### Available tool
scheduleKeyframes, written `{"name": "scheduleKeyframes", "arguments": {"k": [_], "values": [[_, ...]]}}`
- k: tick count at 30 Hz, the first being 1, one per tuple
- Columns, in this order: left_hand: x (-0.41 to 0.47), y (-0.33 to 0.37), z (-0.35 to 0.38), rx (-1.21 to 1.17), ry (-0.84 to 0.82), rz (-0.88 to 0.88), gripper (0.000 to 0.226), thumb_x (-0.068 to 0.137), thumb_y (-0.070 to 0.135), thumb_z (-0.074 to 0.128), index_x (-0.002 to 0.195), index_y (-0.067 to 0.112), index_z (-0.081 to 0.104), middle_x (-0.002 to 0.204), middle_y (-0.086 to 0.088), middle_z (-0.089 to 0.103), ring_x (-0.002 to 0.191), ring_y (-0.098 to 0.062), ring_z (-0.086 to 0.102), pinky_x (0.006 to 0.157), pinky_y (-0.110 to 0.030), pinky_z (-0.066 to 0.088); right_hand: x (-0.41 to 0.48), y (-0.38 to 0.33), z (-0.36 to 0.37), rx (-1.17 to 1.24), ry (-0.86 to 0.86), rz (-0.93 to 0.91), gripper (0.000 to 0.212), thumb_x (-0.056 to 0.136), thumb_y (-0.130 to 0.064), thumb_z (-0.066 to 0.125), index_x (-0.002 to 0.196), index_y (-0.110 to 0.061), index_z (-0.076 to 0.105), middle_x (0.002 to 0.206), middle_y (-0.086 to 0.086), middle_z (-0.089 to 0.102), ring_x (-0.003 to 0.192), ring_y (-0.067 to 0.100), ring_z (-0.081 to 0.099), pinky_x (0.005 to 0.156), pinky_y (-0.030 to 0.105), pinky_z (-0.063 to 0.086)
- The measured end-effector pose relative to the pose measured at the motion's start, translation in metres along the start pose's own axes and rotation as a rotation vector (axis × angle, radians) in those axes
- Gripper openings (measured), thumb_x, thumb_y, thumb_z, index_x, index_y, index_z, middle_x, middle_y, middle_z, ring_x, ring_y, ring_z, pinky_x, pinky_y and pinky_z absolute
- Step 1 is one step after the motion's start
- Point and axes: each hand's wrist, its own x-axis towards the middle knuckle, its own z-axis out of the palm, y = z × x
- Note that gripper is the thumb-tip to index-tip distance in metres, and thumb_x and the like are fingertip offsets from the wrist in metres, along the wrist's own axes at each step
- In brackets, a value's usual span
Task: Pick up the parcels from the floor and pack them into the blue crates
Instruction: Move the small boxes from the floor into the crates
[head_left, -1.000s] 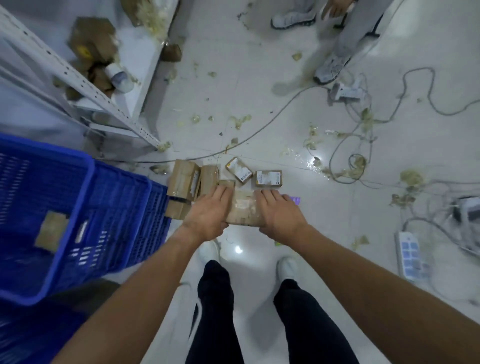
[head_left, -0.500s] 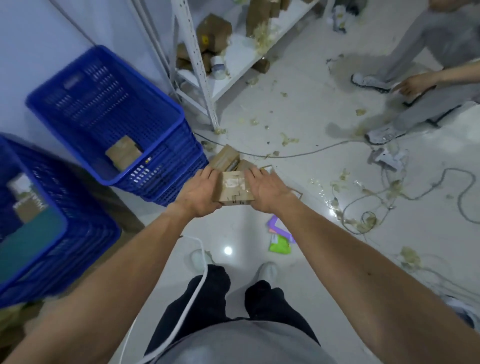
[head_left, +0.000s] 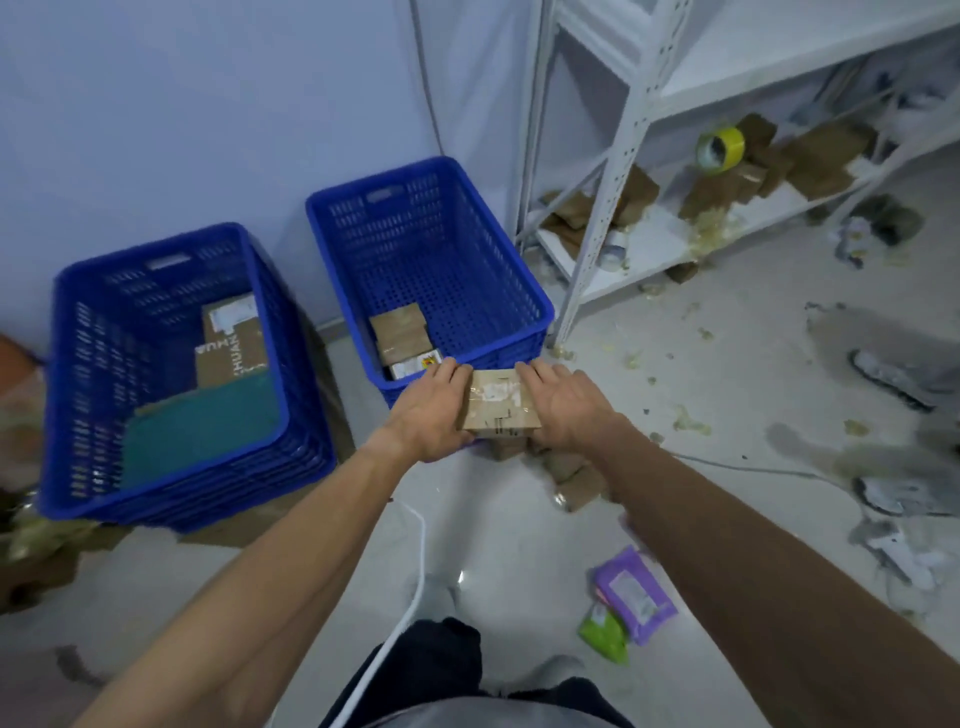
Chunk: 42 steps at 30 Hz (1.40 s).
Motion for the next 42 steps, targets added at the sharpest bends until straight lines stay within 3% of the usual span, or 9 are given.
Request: {"name": "scheduleKeyframes", "arguments": {"k": [4,9,18,27,34,42], "values": [[0.002,-0.053,-0.024,-0.001,0.042,-0.052,0.093,0.068,0.048,0.083,0.141,0.014,0.037,0.131,-0.003,0.044,0.119,-0.021,0.046,0.100,-0.039,0.045,0.051,-0.034,-0.023,-0.054,0.042,-0.067,0.095,0.077,-0.045,0.070,0.150,-0.015,0.018,0.136,0.005,0.037,0.118,0.027,0.047,0.097,0.042,0.043],[0.004,-0.106,-0.041,0.007,0.075,-0.107,0.084,0.068,0.047,0.083,0.134,0.015,0.041,0.125,-0.003,0.044,0.112,-0.021,0.047,0.092,-0.035,0.047,0.102,-0.067,-0.039,-0.131,0.043,-0.130,0.097,0.076,-0.042,0.074,0.151,-0.017,0.016,0.139,0.003,0.037,0.117,0.024,0.048,0.094,0.040,0.046],[0.040,-0.157,-0.033,0.001,0.107,-0.198,0.078,0.073,0.049,0.077,0.132,0.012,0.042,0.125,-0.005,0.047,0.109,-0.020,0.048,0.089,-0.034,0.052,0.191,-0.069,-0.046,-0.189,0.000,-0.254,0.106,0.073,-0.045,0.075,0.152,-0.016,0.010,0.141,0.004,0.033,0.120,0.024,0.048,0.095,0.040,0.047],[0.122,-0.182,-0.026,0.004,-0.046,-0.382,0.074,0.071,0.044,0.078,0.129,0.012,0.044,0.119,-0.006,0.046,0.104,-0.023,0.052,0.086,-0.038,0.051,0.298,-0.034,-0.033,-0.171,-0.113,-0.412,0.104,0.076,-0.050,0.072,0.151,-0.014,0.009,0.141,0.006,0.030,0.121,0.025,0.046,0.096,0.041,0.045],[0.179,-0.197,0.002,0.004,-0.157,-0.486,0.072,0.073,0.039,0.079,0.127,0.009,0.042,0.125,-0.009,0.043,0.110,-0.025,0.049,0.094,-0.040,0.047,0.364,-0.005,-0.014,-0.160,-0.191,-0.501,0.108,0.077,-0.050,0.074,0.153,-0.010,0.008,0.145,0.010,0.029,0.123,0.028,0.046,0.096,0.044,0.044],[0.220,-0.214,0.062,0.037,-0.288,-0.445,0.075,0.078,0.045,0.076,0.134,0.010,0.040,0.130,-0.010,0.045,0.108,-0.029,0.054,0.090,-0.042,0.046,0.395,0.016,0.050,-0.105,-0.326,-0.444,0.105,0.077,-0.047,0.075,0.153,-0.011,0.011,0.140,0.009,0.030,0.121,0.028,0.047,0.096,0.044,0.045]]}}
